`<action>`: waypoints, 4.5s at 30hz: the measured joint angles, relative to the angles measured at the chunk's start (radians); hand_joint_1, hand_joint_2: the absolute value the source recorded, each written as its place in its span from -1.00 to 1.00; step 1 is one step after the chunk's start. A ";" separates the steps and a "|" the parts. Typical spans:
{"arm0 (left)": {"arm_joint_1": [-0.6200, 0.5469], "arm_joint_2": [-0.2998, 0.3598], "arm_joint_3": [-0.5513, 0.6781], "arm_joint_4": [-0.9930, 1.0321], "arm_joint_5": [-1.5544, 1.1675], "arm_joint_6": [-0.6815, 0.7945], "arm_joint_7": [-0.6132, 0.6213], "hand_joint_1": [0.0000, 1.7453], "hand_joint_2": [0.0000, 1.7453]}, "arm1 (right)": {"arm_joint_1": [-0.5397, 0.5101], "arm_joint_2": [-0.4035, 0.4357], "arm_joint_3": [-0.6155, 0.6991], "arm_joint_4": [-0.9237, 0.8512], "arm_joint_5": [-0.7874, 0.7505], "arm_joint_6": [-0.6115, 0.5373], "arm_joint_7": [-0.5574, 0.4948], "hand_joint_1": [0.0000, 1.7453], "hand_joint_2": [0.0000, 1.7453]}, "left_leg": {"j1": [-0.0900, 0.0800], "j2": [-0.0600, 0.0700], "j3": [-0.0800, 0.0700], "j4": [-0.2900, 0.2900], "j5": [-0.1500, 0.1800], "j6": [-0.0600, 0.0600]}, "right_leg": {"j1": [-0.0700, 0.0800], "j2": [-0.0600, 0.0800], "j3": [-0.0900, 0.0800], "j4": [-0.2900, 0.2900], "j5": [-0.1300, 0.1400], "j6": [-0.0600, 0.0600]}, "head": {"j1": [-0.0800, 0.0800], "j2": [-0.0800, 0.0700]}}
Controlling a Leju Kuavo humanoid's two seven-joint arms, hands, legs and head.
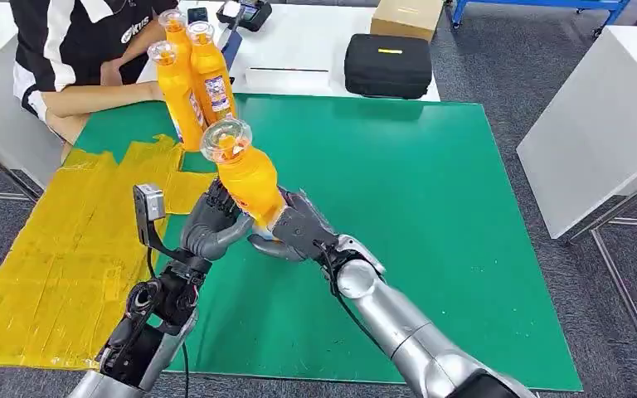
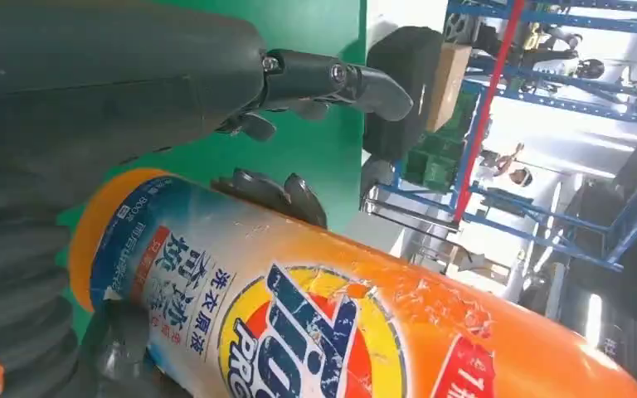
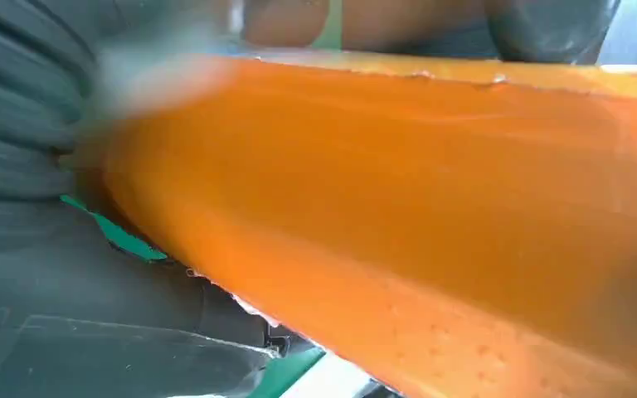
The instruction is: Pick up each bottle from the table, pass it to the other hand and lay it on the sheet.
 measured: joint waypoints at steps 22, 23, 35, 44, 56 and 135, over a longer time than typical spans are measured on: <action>0.002 0.000 0.002 0.008 -0.024 0.031 -0.023 -1.00 1.00 | -0.031 0.000 0.023 0.068 -0.064 0.117 0.069 1.00 1.00 | 0.000 0.000 0.000 0.000 0.000 0.000 | 0.000 0.000 -0.001 0.000 0.000 0.000 | 0.000 0.000; 0.002 0.000 0.001 0.008 -0.024 0.031 -0.023 -1.00 1.00 | -0.032 0.000 0.023 0.072 -0.067 0.123 0.069 1.00 1.00 | 0.000 0.000 0.000 0.000 0.000 0.000 | 0.000 0.000 -0.001 0.000 0.000 0.000 | 0.000 0.000; 0.005 -0.002 -0.008 0.008 -0.018 0.040 -0.026 -1.00 1.00 | -0.038 0.015 0.024 0.132 -0.105 0.199 0.079 1.00 1.00 | 0.000 0.000 0.000 0.000 0.000 0.000 | 0.000 0.000 -0.001 0.000 0.000 0.000 | 0.000 0.000; 0.005 -0.006 -0.016 0.008 -0.013 0.048 -0.021 -1.00 1.00 | -0.039 0.023 0.048 0.171 -0.117 0.222 0.097 1.00 1.00 | 0.000 0.000 0.000 0.000 0.000 0.000 | 0.000 0.000 -0.001 0.000 0.000 0.000 | 0.000 0.000; 0.006 -0.009 -0.017 0.008 -0.013 0.048 -0.013 -1.00 1.00 | -0.038 0.023 0.058 0.189 -0.119 0.227 0.117 1.00 1.00 | 0.000 0.000 0.000 0.000 0.000 0.000 | 0.000 0.000 -0.001 0.000 0.000 0.000 | 0.000 0.000; -0.026 -0.021 0.037 0.016 -0.303 0.373 -0.140 1.00 1.00 | 0.228 -0.032 -0.022 -0.342 -0.155 -0.238 -0.003 -1.00 1.00 | 0.000 0.001 -0.001 0.000 0.000 0.000 | 0.000 0.001 -0.002 0.000 0.000 0.000 | 0.000 0.000</action>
